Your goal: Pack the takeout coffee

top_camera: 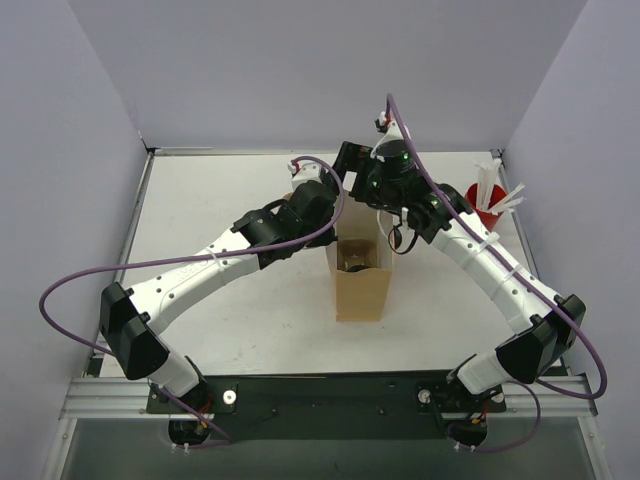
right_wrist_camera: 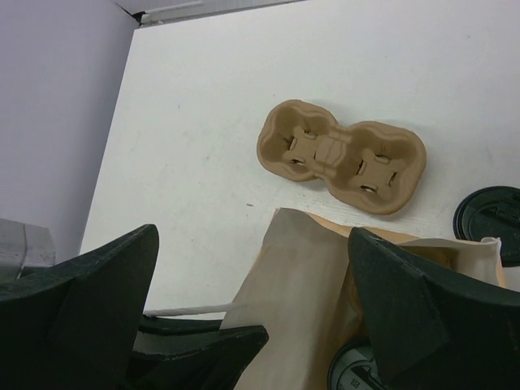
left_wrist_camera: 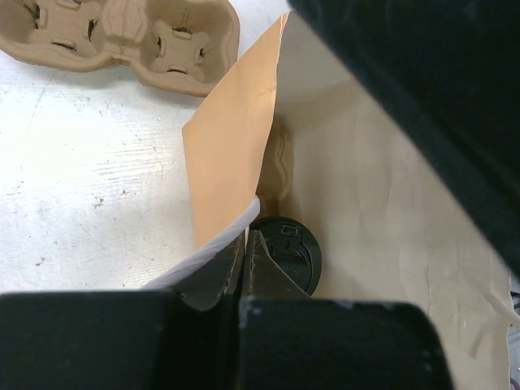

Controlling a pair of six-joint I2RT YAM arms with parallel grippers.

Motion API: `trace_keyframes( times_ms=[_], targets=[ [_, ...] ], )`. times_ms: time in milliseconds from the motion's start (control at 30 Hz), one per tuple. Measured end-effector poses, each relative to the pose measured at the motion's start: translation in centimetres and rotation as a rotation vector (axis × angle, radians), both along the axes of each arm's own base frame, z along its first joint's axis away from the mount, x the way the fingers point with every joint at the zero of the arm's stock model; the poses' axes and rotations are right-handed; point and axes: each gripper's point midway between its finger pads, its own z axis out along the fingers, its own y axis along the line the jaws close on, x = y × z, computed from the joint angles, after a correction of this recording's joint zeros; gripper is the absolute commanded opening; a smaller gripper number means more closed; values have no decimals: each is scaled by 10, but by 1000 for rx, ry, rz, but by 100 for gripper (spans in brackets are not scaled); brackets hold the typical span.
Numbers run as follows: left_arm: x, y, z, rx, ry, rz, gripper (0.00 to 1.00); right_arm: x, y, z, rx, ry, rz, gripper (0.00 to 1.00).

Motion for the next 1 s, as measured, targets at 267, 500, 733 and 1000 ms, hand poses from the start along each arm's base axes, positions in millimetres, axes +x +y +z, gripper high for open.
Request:
trace_keyframes(
  times_ms=[267,500,733,1000],
  targets=[
    [0,0,0,3,-2,-3,0,14,4,8,26,-39,-7,96],
    [0,1,0,8,-4,-5,0,32,2,12,27,-57,-29,96],
    [2,-1,0,7,-3,-7,0,42,-13,42,23,-118,-60,97],
    [3,-1,0,5,-1,-6,0,47,-62,43,-58,-95,-164,97]
  ],
)
